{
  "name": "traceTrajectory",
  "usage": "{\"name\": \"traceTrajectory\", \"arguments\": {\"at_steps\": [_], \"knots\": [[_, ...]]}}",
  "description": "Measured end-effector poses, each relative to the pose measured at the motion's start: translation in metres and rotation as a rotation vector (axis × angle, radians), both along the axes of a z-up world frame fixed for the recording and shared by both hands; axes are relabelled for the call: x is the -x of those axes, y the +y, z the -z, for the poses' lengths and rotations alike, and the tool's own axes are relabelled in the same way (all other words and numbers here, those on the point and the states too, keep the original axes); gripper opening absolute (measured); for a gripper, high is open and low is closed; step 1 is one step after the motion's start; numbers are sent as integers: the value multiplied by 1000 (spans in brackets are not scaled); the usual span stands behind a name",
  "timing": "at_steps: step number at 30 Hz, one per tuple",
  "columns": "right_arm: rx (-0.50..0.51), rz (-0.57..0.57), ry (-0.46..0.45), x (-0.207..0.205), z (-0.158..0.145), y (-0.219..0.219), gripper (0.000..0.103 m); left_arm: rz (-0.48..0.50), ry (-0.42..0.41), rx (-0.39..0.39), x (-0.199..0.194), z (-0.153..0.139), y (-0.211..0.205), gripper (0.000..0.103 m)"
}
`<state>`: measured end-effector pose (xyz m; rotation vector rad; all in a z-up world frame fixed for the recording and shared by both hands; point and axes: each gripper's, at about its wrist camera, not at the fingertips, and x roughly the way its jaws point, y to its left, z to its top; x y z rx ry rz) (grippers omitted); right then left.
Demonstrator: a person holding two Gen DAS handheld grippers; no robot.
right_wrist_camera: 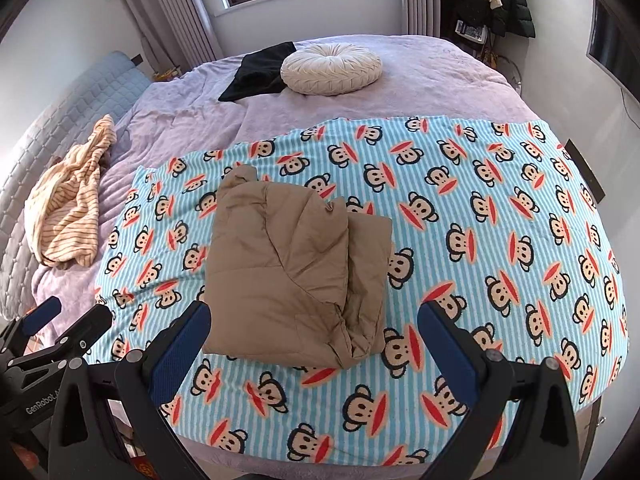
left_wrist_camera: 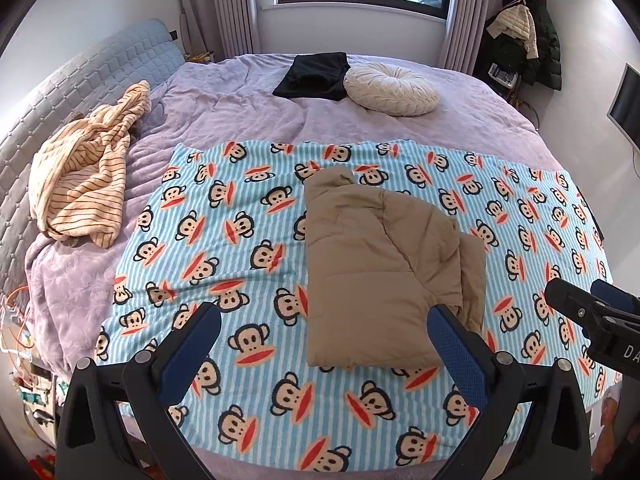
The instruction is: Fold large clothes
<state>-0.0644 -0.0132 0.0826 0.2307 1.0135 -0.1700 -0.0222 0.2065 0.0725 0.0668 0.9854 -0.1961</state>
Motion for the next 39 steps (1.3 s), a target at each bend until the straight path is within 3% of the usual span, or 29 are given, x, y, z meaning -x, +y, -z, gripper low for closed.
{"name": "traceTrajectory", "arguments": {"at_steps": [39], "knots": [[-1, -3, 6, -3, 1, -1, 103, -1, 3, -1, -2, 1, -1, 103]]}}
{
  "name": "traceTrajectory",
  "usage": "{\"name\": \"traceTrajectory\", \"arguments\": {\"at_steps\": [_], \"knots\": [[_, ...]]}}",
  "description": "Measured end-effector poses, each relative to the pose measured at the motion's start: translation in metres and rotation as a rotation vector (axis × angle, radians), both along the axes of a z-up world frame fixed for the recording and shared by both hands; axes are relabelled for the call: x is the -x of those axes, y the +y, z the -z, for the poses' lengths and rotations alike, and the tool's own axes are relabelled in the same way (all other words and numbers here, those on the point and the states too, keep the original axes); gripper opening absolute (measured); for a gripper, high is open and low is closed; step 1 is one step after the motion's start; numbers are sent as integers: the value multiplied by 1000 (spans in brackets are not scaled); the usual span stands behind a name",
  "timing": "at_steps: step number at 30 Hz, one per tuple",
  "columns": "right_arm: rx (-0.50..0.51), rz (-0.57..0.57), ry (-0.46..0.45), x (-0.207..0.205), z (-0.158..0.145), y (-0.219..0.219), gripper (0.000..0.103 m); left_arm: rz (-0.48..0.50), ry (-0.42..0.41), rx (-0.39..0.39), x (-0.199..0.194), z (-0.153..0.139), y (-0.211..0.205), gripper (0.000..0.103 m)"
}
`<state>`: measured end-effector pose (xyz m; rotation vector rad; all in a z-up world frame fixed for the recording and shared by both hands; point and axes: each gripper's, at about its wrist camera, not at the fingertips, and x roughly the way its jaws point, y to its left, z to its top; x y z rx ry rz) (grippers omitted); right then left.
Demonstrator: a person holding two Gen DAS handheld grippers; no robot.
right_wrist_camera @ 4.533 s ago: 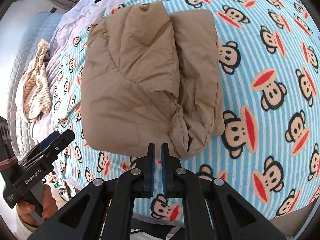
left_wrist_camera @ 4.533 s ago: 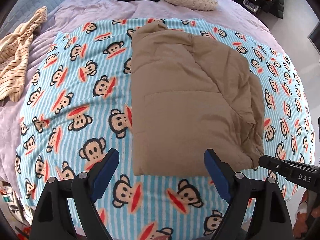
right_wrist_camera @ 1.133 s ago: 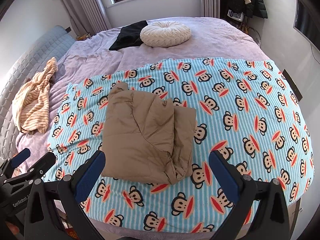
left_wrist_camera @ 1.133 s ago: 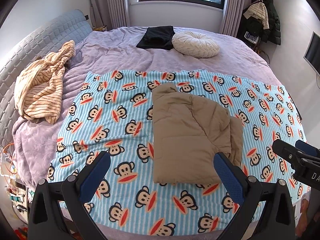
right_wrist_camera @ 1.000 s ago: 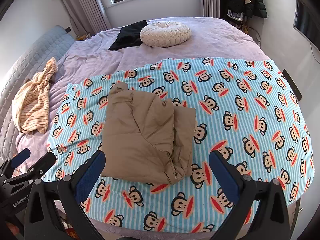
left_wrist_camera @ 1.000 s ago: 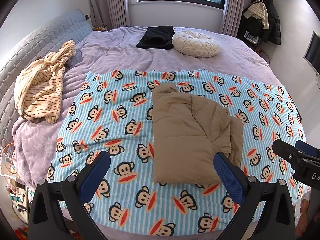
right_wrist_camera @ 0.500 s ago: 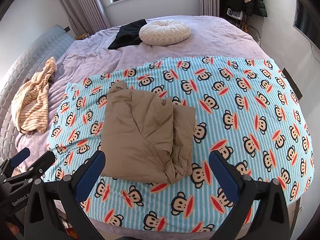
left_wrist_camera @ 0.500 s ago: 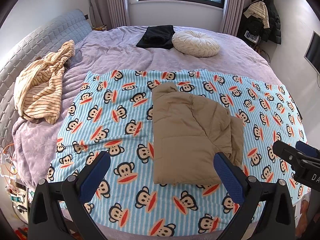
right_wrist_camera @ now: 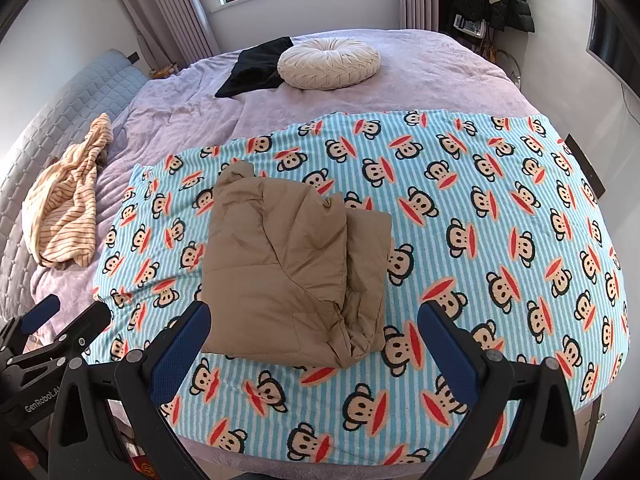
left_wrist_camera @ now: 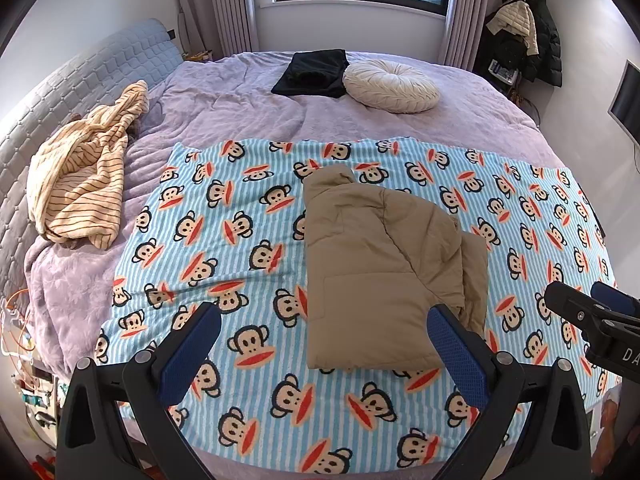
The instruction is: Fold large clothes
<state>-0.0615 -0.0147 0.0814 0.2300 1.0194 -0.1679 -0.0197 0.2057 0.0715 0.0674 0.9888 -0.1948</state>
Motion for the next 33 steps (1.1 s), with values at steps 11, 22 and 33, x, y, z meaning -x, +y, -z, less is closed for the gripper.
{"name": "traceTrajectory", "arguments": {"at_steps": [11, 22, 33], "knots": [[-1, -3, 1, -1, 0, -1, 103, 1, 1, 0, -1, -1, -1, 103], [-2, -6, 3, -2, 0, -2, 103, 2, 4, -4, -2, 2, 0, 103], [-2, -3, 5, -2, 1, -2, 103, 14, -3, 0, -4, 2, -3, 103]]}}
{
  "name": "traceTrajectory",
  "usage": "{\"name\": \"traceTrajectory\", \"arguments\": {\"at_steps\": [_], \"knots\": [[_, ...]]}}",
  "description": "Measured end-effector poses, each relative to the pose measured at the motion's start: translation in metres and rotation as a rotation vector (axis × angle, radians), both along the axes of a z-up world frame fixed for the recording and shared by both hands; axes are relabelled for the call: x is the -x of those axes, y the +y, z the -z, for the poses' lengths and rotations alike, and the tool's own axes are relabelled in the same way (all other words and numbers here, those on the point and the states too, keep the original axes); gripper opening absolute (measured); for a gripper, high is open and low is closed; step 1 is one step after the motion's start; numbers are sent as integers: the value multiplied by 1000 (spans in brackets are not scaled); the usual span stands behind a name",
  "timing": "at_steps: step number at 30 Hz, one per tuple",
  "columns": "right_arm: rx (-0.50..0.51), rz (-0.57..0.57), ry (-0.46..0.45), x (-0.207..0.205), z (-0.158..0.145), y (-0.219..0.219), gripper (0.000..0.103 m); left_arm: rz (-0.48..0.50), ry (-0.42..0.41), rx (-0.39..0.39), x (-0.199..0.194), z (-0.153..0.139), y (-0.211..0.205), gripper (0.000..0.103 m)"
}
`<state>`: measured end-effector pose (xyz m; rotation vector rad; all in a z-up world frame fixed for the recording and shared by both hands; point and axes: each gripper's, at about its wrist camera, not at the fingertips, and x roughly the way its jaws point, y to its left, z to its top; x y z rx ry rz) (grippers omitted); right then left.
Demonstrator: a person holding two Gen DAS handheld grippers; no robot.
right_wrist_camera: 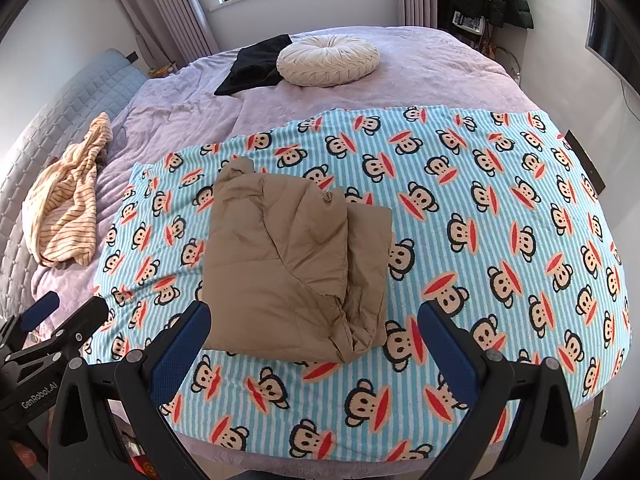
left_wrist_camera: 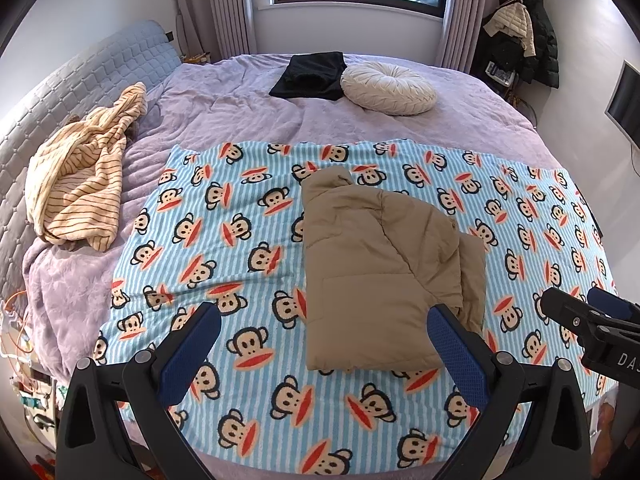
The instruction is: Fold large clothes
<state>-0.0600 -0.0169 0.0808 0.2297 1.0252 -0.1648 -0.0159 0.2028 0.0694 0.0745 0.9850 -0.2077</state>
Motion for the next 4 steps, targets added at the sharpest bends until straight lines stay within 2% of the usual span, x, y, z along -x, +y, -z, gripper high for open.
{"name": "traceTrajectory", "arguments": {"at_steps": [4], "knots": [[0, 1, 1, 1, 0, 0, 103, 12, 3, 1, -1, -1, -3, 103]]}}
